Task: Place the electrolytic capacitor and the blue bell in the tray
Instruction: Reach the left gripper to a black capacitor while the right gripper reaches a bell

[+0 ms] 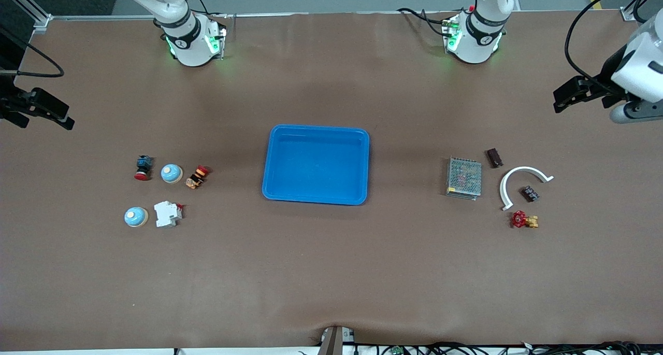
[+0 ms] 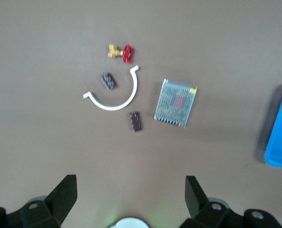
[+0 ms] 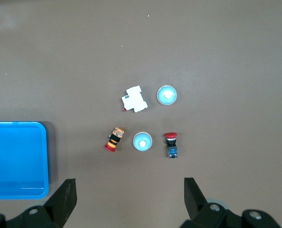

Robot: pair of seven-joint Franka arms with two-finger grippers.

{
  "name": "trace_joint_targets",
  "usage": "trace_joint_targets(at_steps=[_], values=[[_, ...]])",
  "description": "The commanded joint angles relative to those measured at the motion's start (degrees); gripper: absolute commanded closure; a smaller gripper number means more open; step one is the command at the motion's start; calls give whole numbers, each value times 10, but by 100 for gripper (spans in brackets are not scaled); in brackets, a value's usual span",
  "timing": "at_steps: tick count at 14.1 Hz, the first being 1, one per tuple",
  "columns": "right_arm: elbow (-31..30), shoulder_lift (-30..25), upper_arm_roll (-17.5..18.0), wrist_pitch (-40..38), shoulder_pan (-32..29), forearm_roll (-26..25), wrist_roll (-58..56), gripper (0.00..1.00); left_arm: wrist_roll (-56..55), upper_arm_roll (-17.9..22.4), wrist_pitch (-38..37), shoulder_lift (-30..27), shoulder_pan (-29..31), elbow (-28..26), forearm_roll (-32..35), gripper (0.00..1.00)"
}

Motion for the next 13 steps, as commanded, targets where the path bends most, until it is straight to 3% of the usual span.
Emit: trace_joint_targets(at_steps=[1,3,6,10,13], values=[[1,-3,2,-2,-2,-5,1,0,1,-5,-9,19,1,-33,10,0],[3,1,2,3,0,-5,0,0,-1,-5,28,17,4,-95,9,0],[2,19,2,28,0,-4,1,0,-39,-4,140,-14,13,-231,9,0],[3,90,2,52,-1,-3,-18,0,-77,-3,297,-13,30,-357,9,0],[8,148,2,87,4,-10,-109,0,-120,-5,390,21,60,-406,10,0]])
